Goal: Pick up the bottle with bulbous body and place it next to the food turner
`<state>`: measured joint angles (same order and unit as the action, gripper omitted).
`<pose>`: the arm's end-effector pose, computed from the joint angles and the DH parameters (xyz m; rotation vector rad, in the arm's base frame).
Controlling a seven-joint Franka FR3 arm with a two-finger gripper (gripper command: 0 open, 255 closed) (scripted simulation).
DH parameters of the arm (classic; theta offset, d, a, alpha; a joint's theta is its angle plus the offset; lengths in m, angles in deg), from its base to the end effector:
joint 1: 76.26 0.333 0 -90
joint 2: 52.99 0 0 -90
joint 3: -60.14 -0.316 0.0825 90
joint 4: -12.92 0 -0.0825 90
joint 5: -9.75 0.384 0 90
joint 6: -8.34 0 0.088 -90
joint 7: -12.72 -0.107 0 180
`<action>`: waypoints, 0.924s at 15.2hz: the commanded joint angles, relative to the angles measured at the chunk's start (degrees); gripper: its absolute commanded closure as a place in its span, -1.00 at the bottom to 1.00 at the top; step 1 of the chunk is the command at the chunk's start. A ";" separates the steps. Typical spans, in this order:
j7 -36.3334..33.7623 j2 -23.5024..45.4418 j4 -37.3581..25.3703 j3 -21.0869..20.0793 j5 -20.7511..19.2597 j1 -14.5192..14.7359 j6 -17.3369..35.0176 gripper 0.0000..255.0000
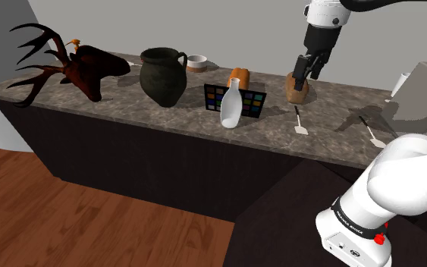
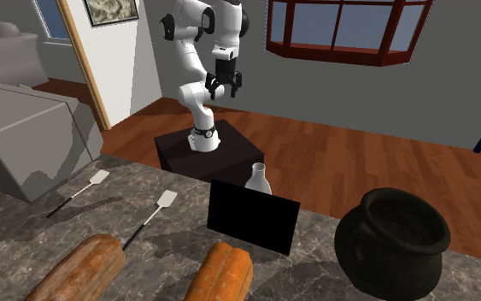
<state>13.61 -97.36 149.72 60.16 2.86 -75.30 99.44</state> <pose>0.3108 -0.0076 0.5745 3.0209 0.0540 -0.0350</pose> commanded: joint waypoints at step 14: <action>5.03 24.88 -8.35 5.44 1.71 0.38 21.39 -1.00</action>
<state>18.04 -75.48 142.92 65.13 4.22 -75.00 118.96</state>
